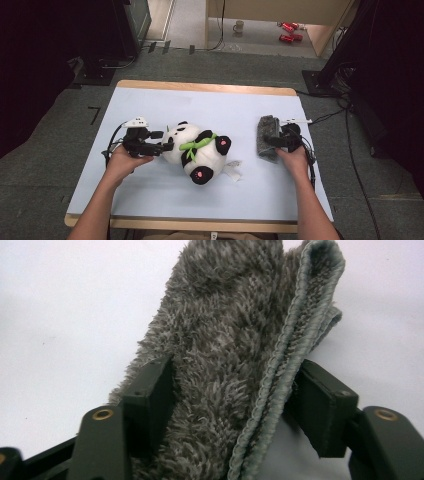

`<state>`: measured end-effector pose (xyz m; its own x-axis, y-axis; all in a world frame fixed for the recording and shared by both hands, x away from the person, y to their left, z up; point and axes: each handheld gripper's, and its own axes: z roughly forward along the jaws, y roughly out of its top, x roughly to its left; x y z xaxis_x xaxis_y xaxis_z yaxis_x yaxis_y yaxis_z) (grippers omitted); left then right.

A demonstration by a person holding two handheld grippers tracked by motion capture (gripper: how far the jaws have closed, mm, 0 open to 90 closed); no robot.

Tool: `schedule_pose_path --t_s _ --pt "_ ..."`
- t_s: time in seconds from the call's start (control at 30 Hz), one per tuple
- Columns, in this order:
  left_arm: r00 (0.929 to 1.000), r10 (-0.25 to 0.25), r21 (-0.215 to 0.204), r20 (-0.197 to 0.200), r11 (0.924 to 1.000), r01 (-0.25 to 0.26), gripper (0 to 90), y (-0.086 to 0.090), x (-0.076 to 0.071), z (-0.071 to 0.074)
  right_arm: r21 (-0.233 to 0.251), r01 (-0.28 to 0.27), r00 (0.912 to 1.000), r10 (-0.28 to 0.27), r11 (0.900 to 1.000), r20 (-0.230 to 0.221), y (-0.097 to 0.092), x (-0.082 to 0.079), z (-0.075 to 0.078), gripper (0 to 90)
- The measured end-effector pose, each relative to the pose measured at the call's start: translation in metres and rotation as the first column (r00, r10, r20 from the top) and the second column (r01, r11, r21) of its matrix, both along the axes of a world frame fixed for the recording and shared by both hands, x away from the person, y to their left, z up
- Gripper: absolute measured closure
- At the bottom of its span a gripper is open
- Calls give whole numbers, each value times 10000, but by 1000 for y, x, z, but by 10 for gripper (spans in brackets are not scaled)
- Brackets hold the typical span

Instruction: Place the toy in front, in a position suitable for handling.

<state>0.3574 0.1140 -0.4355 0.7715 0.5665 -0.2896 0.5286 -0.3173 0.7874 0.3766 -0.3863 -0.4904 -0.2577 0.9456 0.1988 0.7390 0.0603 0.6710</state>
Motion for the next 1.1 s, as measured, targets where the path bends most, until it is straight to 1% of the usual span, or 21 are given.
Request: schedule_pose_path --t_s 0.1,0.13,0.23,0.37,0.4,0.43,0.53,0.63,0.67,0.7,0.73,0.77,0.8,0.83,0.87,0.9,0.93,1.0,1.03,1.07,1.1 --pt "10000 -29 -72 -18 10000 29 211 -1 1 -3 29 -143 9999 144 9999 -26 1 -1 0 443" --pt "9999 -25 -26 102 10000 25 189 -1 2 -4 111 -202 9998 202 9997 -70 2 -1 1 480" --pt "9999 -114 -8 51 9999 114 179 -1 2 -5 139 -232 9997 233 9996 -77 2 -1 1 500" --pt "9995 -260 -92 -189 9996 258 179 -1 4 -7 270 -216 9996 220 9994 -161 2 -2 1 536" --pt "9990 -307 -117 -317 9995 303 179 -1 4 -8 270 -216 9996 220 9994 -161 2 -2 1 536" --pt "9981 -419 -163 -449 9990 412 165 -1 5 -10 359 -209 9995 217 9991 -215 2 -2 2 579" --pt "9984 -326 -239 -472 9992 315 171 -3 6 -13 453 -184 9992 200 9988 -359 3 -1 2 636" --pt "9986 -290 -266 -452 9993 278 215 -5 6 -13 450 -156 9990 175 9989 -417 4 -1 3 675" --pt "9988 -241 -246 -419 9994 231 252 -6 6 -13 399 -184 9990 200 9990 -405 4 -1 4 701" --pt "9994 -156 -132 -308 9998 152 316 -7 5 -13 339 -184 9988 198 9993 -443 4 -1 5 725" --pt "9997 17 60 -252 10000 -15 345 -9 4 -11 330 -177 9987 192 9993 -465 4 -1 6 731" --pt "9997 17 60 -252 10000 -15 375 -9 4 -11 330 -177 9987 192 9993 -465 4 -1 6 731" --pt "9998 173 286 -123 9994 -169 424 -13 2 -9 412 -134 9982 158 9991 -572 4 -1 8 748" --pt "9998 173 286 -123 9994 -169 450 -13 2 -9 412 -134 9982 158 9991 -572 4 -1 8 748" --pt "9995 277 299 -138 9992 -272 450 -14 2 -9 465 -96 9979 126 9989 -639 3 -1 8 753" --pt "9993 339 352 -159 9988 -333 485 -15 2 -8 565 -25 9974 66 9984 -723 2 -1 10 759" --pt "9993 337 336 -181 9989 -331 507 -15 3 -8 816 235 9924 -134 9964 -1223 1 1 14 761" --pt "9992 347 131 -210 9993 -344 494 -13 2 -9 922 299 9897 -166 9953 -1421 0 3 19 768" --pt "9992 347 131 -210 9993 -344 478 -13 2 -9 922 299 9897 -166 9953 -1421 0 3 19 768" --pt "9990 368 -69 -269 9993 -370 478 -11 2 -11 907 210 9902 -82 9957 -1394 1 3 21 769" --pt "9989 376 -255 -262 9989 -382 445 -8 2 -13 851 70 9925 35 9963 -1225 4 3 25 770"
